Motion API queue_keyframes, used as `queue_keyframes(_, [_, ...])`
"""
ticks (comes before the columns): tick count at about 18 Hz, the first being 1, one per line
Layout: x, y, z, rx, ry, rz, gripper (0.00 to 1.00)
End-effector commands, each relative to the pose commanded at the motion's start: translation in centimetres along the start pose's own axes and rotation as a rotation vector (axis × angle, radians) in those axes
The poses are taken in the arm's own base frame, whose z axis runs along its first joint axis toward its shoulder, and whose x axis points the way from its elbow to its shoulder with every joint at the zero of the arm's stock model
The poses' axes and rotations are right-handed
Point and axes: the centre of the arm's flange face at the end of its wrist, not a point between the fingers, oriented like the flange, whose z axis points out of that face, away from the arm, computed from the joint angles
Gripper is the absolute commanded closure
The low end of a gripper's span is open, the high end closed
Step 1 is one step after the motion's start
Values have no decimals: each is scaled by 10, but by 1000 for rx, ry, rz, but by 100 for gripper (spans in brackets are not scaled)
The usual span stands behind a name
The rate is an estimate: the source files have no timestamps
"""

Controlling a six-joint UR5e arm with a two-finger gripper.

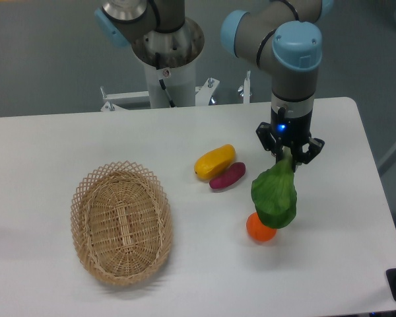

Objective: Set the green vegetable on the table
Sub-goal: 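Hold the green bok choy in the gripper above the orange, then move the held bok choy toward the basket and lower it onto the table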

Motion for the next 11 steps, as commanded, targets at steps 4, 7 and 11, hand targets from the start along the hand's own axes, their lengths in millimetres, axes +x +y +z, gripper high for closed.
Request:
queue_keyframes(4, [1,1,2,-1,3,-58,59])
queue_keyframes(7, [4,-1,6,2,1,-149,59])
queue_keyframes(11, [23,-25,24,11,8,-285,59])
